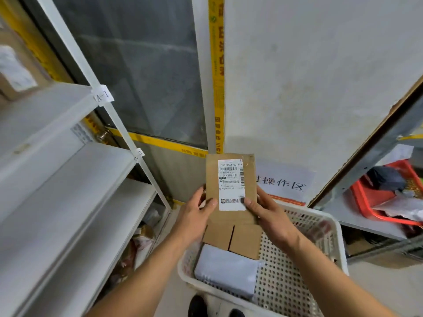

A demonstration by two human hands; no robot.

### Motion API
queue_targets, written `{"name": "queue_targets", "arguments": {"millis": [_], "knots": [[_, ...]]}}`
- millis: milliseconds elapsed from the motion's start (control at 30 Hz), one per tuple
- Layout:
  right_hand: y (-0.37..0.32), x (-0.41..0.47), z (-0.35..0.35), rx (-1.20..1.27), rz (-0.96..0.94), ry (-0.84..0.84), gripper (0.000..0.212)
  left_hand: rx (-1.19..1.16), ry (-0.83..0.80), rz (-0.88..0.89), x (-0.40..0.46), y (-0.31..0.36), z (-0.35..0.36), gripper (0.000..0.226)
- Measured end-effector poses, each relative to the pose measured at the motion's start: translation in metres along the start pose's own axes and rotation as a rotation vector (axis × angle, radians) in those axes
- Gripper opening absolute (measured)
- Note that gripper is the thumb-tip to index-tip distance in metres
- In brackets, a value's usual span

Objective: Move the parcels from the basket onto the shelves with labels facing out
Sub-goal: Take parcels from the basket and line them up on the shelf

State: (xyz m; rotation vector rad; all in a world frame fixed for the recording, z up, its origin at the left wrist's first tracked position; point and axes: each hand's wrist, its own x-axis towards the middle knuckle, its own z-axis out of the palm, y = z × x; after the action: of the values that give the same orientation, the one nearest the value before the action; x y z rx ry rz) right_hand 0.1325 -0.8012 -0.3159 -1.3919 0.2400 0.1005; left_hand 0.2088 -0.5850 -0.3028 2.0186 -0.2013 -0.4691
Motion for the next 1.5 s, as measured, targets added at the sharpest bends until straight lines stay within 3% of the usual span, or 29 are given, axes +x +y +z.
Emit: {"name": "queue_targets", "arguments": {"millis": [267, 433, 633, 933, 1200, 1500], "knots": [[-0.021, 0.036, 0.087, -0.202, -0.092, -0.109, 0.054, -0.057, 0.289, -0.075, -0.029, -0.037, -0.075, 0.065], [-0.041, 0.063, 0.16, -0.281, -0.128, -0.195, 0.055, -0.086, 0.461, -0.063, -0.062, -0.031, -0.144, 0.05], [-0.071, 0.09, 0.261, -0.282, -0.158, -0.301, 0.051, -0.084, 0.584, 0.003, -0.091, -0.038, -0.246, 0.041], [-0.107, 0.124, 0.409, -0.29, -0.276, -0.357, 0.046, -0.068, 0.719, 0.169, -0.12, -0.066, -0.383, 0.052], [-0.156, 0.159, 0.466, -0.394, -0.41, -0.432, 0.055, -0.031, 0.822, 0.253, -0.107, -0.056, -0.451, 0.058], [-0.167, 0.24, 0.524, -0.402, -0.482, -0.5, 0.064, 0.03, 0.993, 0.191, -0.058, -0.064, -0.502, 0.06]]}}
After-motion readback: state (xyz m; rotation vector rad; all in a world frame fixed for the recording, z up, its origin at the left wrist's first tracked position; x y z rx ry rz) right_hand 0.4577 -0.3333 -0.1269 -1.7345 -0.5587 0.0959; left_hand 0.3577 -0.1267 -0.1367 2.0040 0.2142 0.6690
